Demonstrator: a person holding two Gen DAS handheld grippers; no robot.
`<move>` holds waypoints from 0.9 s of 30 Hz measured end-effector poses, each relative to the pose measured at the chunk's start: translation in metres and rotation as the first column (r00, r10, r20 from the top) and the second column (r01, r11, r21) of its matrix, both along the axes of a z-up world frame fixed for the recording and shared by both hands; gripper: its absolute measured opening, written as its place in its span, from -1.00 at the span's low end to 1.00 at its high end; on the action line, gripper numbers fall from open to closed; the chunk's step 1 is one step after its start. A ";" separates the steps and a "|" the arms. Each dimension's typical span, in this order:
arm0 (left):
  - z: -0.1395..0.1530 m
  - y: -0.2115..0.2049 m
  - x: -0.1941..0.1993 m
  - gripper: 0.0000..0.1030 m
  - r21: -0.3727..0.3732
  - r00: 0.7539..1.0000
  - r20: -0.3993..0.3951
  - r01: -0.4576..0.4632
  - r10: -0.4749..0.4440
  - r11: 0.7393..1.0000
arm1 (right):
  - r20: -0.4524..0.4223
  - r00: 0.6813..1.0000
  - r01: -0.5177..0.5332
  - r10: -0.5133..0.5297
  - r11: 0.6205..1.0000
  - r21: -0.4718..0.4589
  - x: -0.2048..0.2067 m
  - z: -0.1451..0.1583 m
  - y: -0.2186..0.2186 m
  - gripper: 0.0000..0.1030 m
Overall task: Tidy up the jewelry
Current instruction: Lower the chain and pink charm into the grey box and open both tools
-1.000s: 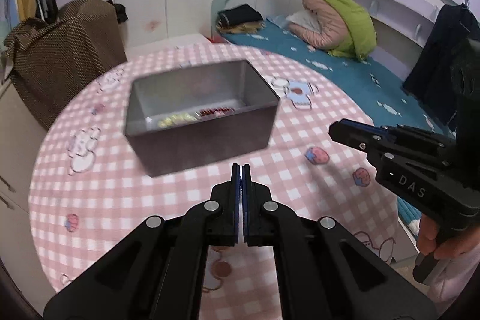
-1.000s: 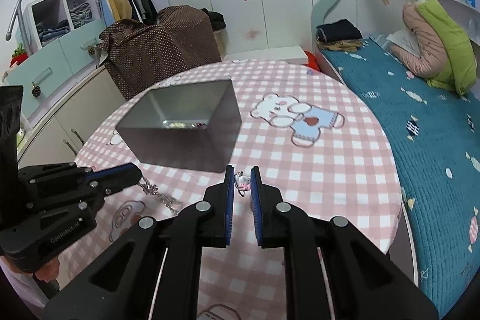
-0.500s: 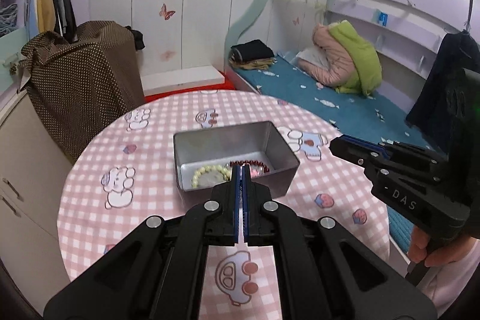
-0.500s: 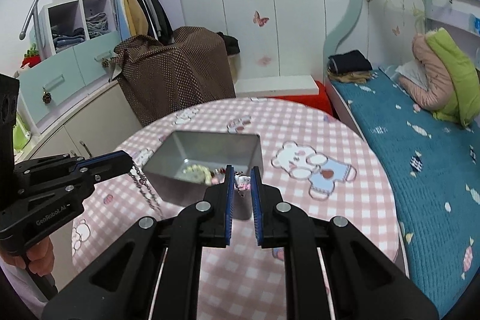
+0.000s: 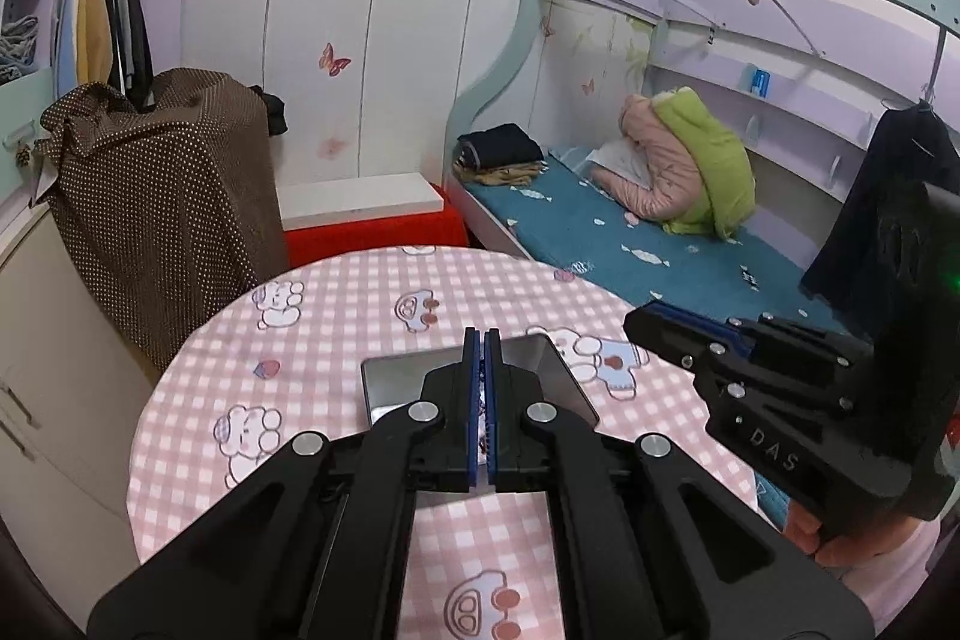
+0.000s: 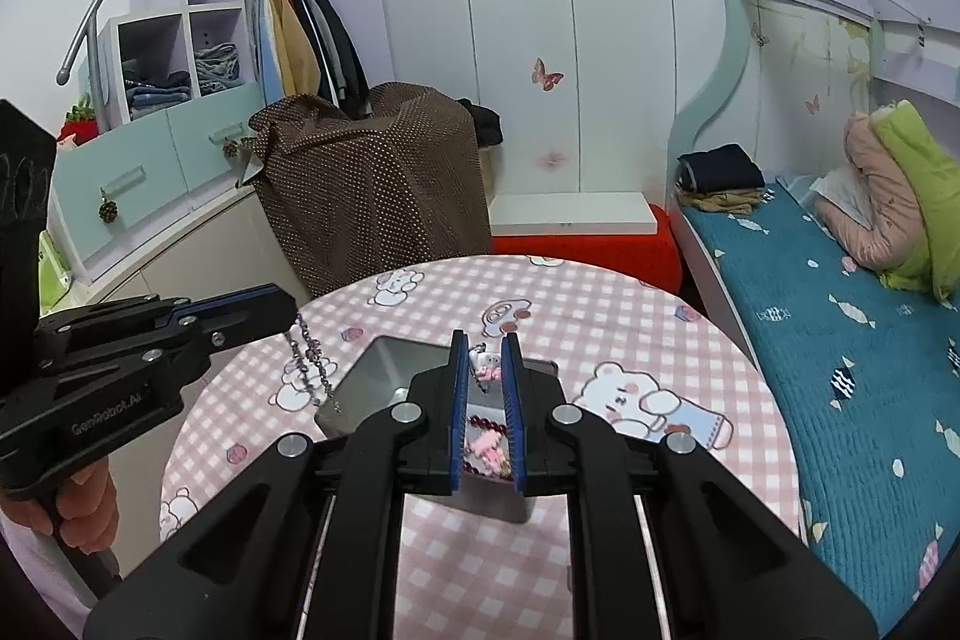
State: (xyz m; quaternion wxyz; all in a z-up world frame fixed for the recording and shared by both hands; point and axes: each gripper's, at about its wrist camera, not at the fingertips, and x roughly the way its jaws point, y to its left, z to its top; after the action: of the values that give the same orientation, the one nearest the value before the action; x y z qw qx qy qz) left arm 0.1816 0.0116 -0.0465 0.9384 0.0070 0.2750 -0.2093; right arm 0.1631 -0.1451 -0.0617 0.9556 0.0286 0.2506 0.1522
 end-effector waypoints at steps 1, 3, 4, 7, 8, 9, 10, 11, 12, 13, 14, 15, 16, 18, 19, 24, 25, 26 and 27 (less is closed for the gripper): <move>0.000 0.000 0.002 -0.97 -0.002 1.000 -0.001 -0.003 0.003 1.000 | 0.000 1.000 -0.004 0.004 1.000 0.001 0.003 0.000 0.001 -0.79; 0.000 0.000 0.009 -0.97 -0.010 1.000 -0.005 -0.002 0.002 1.000 | -0.005 1.000 -0.009 0.009 1.000 0.003 0.007 -0.001 0.002 -0.79; 0.000 0.000 0.013 -0.97 -0.013 1.000 -0.008 -0.004 0.004 1.000 | -0.010 1.000 -0.012 0.012 1.000 0.005 0.010 -0.002 0.003 -0.79; 0.000 0.001 0.025 -0.97 -0.025 1.000 -0.020 -0.005 0.005 1.000 | -0.026 0.999 -0.022 0.022 1.000 0.005 0.017 -0.006 0.006 -0.79; 0.000 0.001 0.029 -0.97 -0.030 1.000 -0.024 -0.007 0.006 1.000 | -0.029 0.999 -0.024 0.025 1.000 0.004 0.018 -0.007 0.007 -0.79; 0.000 0.002 0.032 -0.97 -0.033 1.000 -0.026 -0.007 0.006 0.999 | -0.036 0.999 -0.028 0.028 1.000 0.004 0.020 -0.009 0.008 -0.79; 0.001 0.002 0.035 -0.97 -0.034 1.000 -0.025 -0.006 0.005 0.999 | -0.042 0.999 -0.030 0.030 1.000 0.005 0.022 -0.011 0.008 -0.79; 0.002 0.002 0.038 -0.97 -0.037 1.000 -0.024 -0.006 0.005 0.999 | -0.047 0.998 -0.032 0.032 0.999 0.007 0.025 -0.012 0.008 -0.79; 0.002 0.002 0.040 -0.97 -0.040 1.000 -0.024 -0.002 0.001 0.999 | -0.052 0.998 -0.033 0.033 0.999 0.007 0.026 -0.014 0.009 -0.79; 0.003 0.002 0.043 -0.97 -0.043 1.000 -0.024 0.003 -0.004 0.999 | -0.059 0.998 -0.036 0.036 0.999 0.008 0.029 -0.016 0.009 -0.79; 0.004 0.001 0.044 -0.97 -0.043 1.000 -0.023 0.005 -0.006 0.999 | -0.063 0.997 -0.038 0.038 0.999 0.009 0.031 -0.017 0.009 -0.79; 0.005 0.000 0.047 -0.97 -0.038 1.000 -0.020 0.006 -0.006 0.999 | -0.073 0.996 -0.042 0.043 0.999 0.009 0.034 -0.019 0.010 -0.79; 0.005 -0.001 0.050 -0.97 -0.036 1.000 -0.021 0.006 -0.007 0.999 | -0.079 0.996 -0.043 0.044 0.999 0.009 0.036 -0.020 0.011 -0.79; 0.001 -0.002 0.055 -0.97 -0.035 0.999 -0.034 0.008 -0.009 0.999 | -0.094 0.994 -0.047 0.048 0.999 0.012 0.041 -0.024 0.012 -0.79; -0.003 -0.003 0.059 -0.97 -0.034 0.999 -0.046 0.011 -0.012 0.999 | -0.100 0.994 -0.049 0.050 0.999 0.012 0.042 -0.026 0.013 -0.79; -0.031 -0.006 0.075 -0.97 -0.013 0.992 -0.125 0.011 -0.012 1.000 | -0.132 0.990 -0.049 0.051 0.999 0.019 0.049 -0.034 0.013 -0.79; -0.036 -0.006 0.077 -0.97 -0.013 0.990 -0.138 0.012 -0.014 1.000 | -0.137 0.989 -0.048 0.051 0.999 0.020 0.050 -0.036 0.013 -0.79; -0.043 -0.005 0.081 -0.96 -0.017 0.986 -0.164 0.005 -0.007 1.000 | -0.142 0.989 -0.048 0.050 0.999 0.022 0.050 -0.037 0.013 -0.79; -0.050 -0.004 0.083 -0.96 -0.019 0.983 -0.186 -0.004 0.000 1.000 | -0.147 0.988 -0.047 0.049 0.999 0.022 0.051 -0.038 0.013 -0.79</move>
State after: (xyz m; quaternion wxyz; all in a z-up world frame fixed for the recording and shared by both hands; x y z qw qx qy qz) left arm 0.2645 0.0077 -0.0963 0.9088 -0.0219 0.3595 -0.2108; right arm 0.2141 -0.1323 -0.0993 0.9302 0.0425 0.3198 0.1749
